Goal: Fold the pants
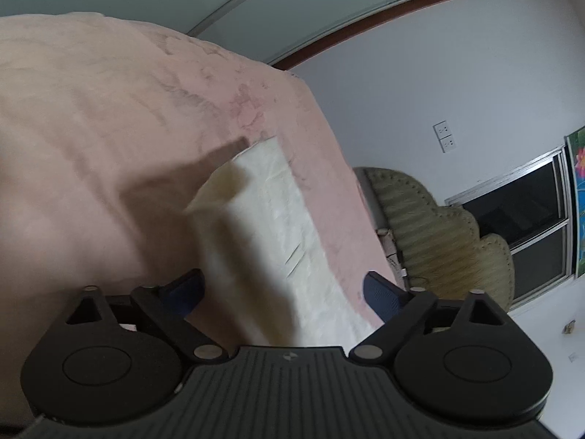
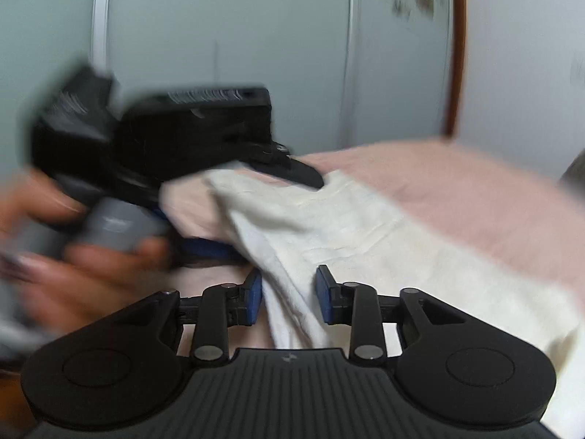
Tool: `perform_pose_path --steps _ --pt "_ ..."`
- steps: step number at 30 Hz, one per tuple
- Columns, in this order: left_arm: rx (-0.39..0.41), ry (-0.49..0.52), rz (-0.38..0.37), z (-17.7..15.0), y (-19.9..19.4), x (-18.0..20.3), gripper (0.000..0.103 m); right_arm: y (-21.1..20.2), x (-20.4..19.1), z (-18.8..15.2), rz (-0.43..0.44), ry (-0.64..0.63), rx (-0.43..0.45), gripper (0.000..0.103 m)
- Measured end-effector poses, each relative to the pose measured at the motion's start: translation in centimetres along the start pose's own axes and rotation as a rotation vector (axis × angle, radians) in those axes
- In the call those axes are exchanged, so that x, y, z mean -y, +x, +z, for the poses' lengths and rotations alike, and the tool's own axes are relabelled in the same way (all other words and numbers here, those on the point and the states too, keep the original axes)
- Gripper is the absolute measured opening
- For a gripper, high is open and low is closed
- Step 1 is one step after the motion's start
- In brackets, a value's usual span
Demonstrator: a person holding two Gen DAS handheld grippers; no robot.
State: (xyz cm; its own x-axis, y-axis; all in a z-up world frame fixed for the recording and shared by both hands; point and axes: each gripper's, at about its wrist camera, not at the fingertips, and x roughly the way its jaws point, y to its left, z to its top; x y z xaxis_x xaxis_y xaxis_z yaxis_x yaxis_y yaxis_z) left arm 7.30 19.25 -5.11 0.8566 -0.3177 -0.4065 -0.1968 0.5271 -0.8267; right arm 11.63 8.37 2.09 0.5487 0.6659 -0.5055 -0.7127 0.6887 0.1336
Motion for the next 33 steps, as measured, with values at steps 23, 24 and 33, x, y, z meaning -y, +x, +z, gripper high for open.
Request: perform_pose_path --steps 23,24,33 --pt "0.144 0.65 0.091 -4.2 -1.0 12.0 0.013 -3.0 8.0 1.6 -0.148 0.017 0.038 0.035" --pt "0.147 0.685 0.072 -5.2 -1.1 13.2 0.013 -4.0 8.1 1.6 -0.141 0.008 0.062 0.035" --pt "0.112 0.883 -0.043 -14.9 0.8 21.0 0.015 -13.6 10.5 -0.8 -0.177 -0.066 0.221 0.036"
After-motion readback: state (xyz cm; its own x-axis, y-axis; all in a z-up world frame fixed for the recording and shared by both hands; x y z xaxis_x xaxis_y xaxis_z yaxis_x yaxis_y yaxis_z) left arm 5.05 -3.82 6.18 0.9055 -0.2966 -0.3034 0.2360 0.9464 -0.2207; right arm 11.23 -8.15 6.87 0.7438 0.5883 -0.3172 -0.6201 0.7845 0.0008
